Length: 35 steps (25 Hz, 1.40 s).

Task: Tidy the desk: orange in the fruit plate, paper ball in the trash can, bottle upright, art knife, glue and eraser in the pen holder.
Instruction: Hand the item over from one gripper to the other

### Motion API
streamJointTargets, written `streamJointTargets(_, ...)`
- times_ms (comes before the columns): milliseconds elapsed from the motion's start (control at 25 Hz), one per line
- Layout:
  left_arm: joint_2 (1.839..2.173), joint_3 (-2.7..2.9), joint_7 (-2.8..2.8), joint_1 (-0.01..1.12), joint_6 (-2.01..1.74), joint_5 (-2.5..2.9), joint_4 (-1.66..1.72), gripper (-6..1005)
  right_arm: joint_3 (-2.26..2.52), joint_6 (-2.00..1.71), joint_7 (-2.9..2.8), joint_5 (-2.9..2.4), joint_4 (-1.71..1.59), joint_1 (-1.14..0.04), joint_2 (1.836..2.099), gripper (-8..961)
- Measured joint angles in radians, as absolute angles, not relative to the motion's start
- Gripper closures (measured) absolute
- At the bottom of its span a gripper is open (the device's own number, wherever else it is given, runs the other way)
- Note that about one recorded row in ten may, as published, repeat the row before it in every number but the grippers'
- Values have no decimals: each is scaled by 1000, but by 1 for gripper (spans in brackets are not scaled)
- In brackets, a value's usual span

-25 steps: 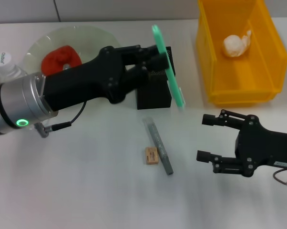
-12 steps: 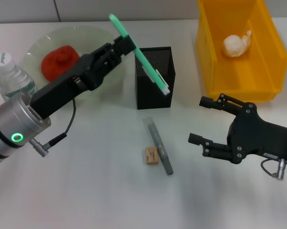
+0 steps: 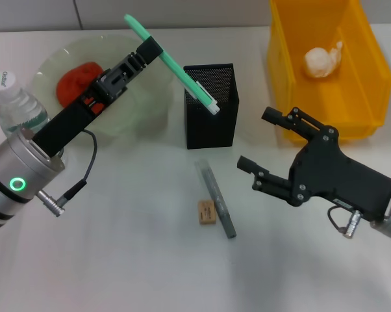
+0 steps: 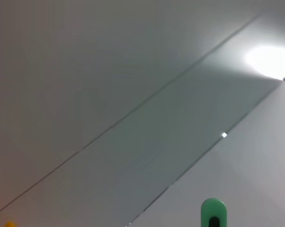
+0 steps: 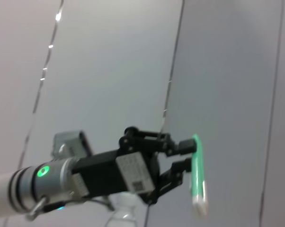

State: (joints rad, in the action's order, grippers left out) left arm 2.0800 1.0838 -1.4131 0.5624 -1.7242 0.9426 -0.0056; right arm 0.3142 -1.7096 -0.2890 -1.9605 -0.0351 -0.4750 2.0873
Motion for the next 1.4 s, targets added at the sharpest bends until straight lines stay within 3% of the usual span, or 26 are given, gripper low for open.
streamJointTargets(920,2080,911,-1570,603,-1665,987,-233,811,209,-1621,-122,-1959,120,-552,2093,206)
streamJointTargets(1400,2080,551,-1560,534,-1601,1360,-260,810,219,-1574,-113,-1970,147,-550,2092,217)
